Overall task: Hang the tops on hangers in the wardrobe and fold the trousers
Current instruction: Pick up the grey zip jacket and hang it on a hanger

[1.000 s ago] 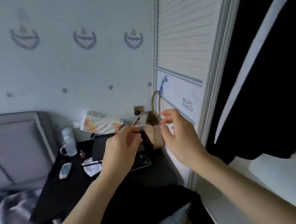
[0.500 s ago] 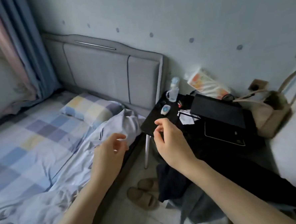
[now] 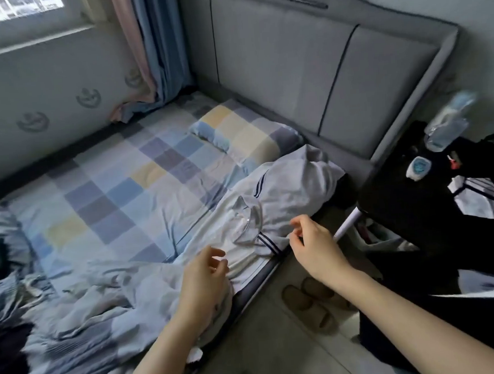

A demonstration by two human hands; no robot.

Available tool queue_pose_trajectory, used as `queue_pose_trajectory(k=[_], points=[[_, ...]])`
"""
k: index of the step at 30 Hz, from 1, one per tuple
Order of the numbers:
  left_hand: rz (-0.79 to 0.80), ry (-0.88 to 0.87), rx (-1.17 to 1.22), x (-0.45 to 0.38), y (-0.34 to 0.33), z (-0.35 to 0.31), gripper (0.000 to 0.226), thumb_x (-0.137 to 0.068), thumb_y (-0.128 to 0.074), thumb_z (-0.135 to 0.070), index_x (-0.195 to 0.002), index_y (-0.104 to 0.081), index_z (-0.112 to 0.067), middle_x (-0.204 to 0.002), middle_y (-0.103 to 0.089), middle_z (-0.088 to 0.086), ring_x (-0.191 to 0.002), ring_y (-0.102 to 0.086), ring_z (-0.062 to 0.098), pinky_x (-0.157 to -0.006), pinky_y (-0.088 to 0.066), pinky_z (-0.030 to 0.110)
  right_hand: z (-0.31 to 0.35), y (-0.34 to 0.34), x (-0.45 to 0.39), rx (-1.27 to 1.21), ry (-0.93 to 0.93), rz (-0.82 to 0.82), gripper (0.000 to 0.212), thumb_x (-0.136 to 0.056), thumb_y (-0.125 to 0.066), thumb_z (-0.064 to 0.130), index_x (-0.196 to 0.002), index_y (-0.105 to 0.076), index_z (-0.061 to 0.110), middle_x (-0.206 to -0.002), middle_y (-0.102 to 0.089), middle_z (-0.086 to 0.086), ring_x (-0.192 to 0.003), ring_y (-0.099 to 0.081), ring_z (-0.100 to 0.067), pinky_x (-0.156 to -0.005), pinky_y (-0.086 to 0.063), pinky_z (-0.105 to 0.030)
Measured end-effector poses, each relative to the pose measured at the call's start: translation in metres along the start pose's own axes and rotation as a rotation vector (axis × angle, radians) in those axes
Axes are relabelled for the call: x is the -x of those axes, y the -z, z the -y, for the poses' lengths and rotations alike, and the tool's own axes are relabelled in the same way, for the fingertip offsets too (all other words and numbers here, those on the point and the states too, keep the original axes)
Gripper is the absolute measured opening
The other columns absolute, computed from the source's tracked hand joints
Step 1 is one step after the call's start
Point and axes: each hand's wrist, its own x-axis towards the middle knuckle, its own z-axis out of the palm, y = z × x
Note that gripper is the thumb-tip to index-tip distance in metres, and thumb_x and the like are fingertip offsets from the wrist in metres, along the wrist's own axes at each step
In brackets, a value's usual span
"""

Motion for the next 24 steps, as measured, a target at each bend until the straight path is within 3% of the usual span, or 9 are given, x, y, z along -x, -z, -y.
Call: queue_pose_trajectory(k=[5,8,11,16,19,22,24], points=[[0.062,0.095,-0.079,-0.080,-0.020,0.028,0.008,-0.093,-0.059,-0.020,-0.099,-0.062,-0.025,-0.082,-0.063,-0.008,-0.078,-0.063,0.015,-0.067,-0.045,0.028,-0.021,-0.045,-0.077,0.035,-0.106,0.080,0.022,-0.096,-0.047,0.018,-0.115,-0.053,0.010,-0.116,-0.060,-0.009,-0.110,-0.054,-0.027,-0.081,-0.041,-0.030],[0.103,0.108,-0.137,-0.123,-0.034,0.040,0.013,-0.092,-0.058,-0.024,-0.105,-0.062,-0.024,-0.083,-0.060,-0.014,-0.080,-0.062,0.013,-0.077,-0.050,0.033,-0.040,-0.070,-0.121,0.008,-0.173,0.132,0.020,-0.096,-0.048,0.021,-0.112,-0.053,0.011,-0.113,-0.061,-0.008,-0.104,-0.055,-0.023,-0.078,-0.041,-0.027],[0.126,0.138,-0.176,-0.178,-0.055,0.061,0.018,-0.092,-0.055,-0.025,-0.109,-0.060,-0.024,-0.090,-0.061,-0.010,-0.084,-0.061,0.017,-0.078,-0.052,0.037,-0.067,-0.106,-0.172,-0.007,-0.236,0.142,0.016,-0.095,-0.052,0.025,-0.105,-0.053,0.012,-0.103,-0.061,-0.006,-0.095,-0.056,-0.023,-0.074,-0.039,-0.026],[0.156,0.131,-0.296,-0.284,-0.099,0.100,0.022,-0.094,-0.053,-0.019,-0.114,-0.059,-0.015,-0.102,-0.065,-0.003,-0.083,-0.057,0.016,-0.066,-0.040,0.026,-0.123,-0.186,-0.263,-0.023,-0.360,0.167,0.014,-0.093,-0.056,0.027,-0.090,-0.049,0.015,-0.089,-0.054,-0.001,-0.093,-0.052,-0.025,-0.072,-0.036,-0.029],[0.174,0.156,-0.335,-0.342,-0.129,0.119,0.027,-0.094,-0.051,-0.019,-0.120,-0.055,-0.014,-0.115,-0.064,0.001,-0.094,-0.057,0.019,-0.072,-0.040,0.026,-0.154,-0.234,-0.308,-0.054,-0.462,0.207,0.019,-0.093,-0.055,0.029,-0.093,-0.052,0.009,-0.087,-0.050,-0.005,-0.082,-0.042,-0.022,-0.067,-0.029,-0.028],[0.235,0.148,-0.409,-0.398,-0.172,0.139,0.036,-0.094,-0.052,-0.016,-0.130,-0.050,-0.012,-0.131,-0.057,0.006,-0.114,-0.055,0.025,-0.083,-0.041,0.027,-0.190,-0.285,-0.349,-0.086,-0.584,0.299,0.030,-0.093,-0.054,0.034,-0.091,-0.047,0.005,-0.090,-0.051,-0.015,-0.081,-0.047,-0.025,-0.067,-0.040,-0.030],[0.274,0.106,-0.459,-0.425,-0.198,0.147,0.043,-0.093,-0.052,-0.011,-0.135,-0.045,-0.011,-0.137,-0.051,0.009,-0.121,-0.051,0.027,-0.092,-0.043,0.032,-0.205,-0.311,-0.366,-0.127,-0.661,0.305,0.040,-0.091,-0.058,0.040,-0.105,-0.049,0.003,-0.104,-0.056,-0.022,-0.092,-0.055,-0.031,-0.072,-0.045,-0.032]])
